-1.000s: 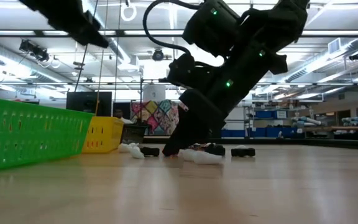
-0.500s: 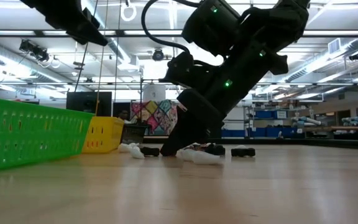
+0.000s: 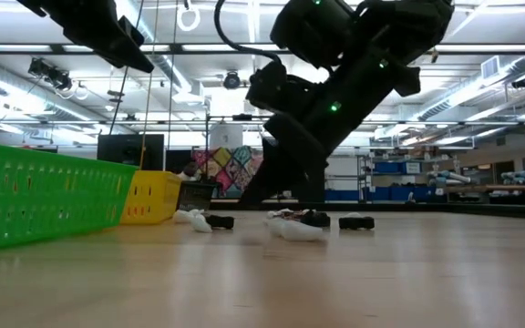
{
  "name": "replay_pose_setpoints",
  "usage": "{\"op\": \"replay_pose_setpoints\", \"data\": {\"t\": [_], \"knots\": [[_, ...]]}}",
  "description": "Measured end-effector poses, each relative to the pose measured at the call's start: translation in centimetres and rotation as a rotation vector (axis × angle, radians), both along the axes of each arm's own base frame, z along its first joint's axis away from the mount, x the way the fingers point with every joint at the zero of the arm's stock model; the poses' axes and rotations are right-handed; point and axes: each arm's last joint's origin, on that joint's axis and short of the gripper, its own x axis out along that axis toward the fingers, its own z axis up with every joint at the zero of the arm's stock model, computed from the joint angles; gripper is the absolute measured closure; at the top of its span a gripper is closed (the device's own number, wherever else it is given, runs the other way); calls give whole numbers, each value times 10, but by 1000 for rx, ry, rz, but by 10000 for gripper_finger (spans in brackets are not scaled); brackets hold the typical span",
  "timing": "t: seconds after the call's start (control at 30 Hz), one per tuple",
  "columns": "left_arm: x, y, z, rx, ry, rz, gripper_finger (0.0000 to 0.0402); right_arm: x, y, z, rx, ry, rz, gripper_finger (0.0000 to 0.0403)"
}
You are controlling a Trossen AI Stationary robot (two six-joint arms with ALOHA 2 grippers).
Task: Sort Halloween decoration
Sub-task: Put the orange pumpkin toy into the yellow basket
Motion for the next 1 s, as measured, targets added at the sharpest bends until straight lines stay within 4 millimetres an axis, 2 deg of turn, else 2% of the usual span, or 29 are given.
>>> {"op": "replay_pose_setpoints", "data": {"t": [0.3,0.57,0.63,0.73,1.0], "knots": [[0,2,-1,40,2,51,384,22,-7,26,4,-191,64,298],[-1,5,0,96,-12,125,384,40,-27,52,24,-389,134,295],[-1,5,0,99,-13,129,384,44,-32,51,30,-442,135,295],[0,5,0,109,-15,127,384,54,-37,41,41,-473,146,295],[0,6,1,132,-22,131,384,91,-45,20,50,-408,150,295]]}}
